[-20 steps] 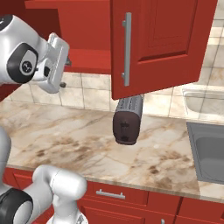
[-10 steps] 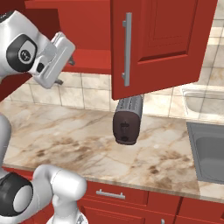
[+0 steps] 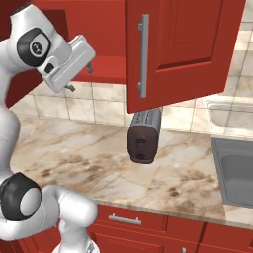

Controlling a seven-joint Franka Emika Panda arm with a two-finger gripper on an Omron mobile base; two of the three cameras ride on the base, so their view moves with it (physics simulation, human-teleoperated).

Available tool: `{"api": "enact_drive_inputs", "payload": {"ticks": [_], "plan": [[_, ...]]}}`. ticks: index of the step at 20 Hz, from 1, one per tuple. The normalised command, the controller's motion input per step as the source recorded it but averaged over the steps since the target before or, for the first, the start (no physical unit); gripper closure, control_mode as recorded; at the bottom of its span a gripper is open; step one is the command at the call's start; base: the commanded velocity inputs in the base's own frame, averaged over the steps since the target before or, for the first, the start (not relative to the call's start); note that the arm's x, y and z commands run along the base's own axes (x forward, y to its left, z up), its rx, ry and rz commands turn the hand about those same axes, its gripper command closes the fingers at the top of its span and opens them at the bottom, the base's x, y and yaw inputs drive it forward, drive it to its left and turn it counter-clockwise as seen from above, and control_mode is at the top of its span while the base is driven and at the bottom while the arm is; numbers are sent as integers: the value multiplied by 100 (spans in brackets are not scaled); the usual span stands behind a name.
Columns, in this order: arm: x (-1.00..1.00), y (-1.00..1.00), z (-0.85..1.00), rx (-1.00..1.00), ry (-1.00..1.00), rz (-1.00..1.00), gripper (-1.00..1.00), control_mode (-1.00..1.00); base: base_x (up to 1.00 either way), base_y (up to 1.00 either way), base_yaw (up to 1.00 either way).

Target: Open the cabinet, pick the kettle from the cabinet, and place it in the sink.

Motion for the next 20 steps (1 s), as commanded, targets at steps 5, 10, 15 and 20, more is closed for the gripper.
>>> {"api": "enact_drive_inputs", "payload": {"ticks": [5,10,15,20], "plan": [[20,-28,0,10,0,-9,-100,-100,0,0,0],[13,-36,-2,3,0,-4,-100,-100,0,0,0],[23,-17,-10,0,-1,0,-100,-100,0,0,0],[25,-12,-6,0,-1,0,-100,-100,0,0,0]]}}
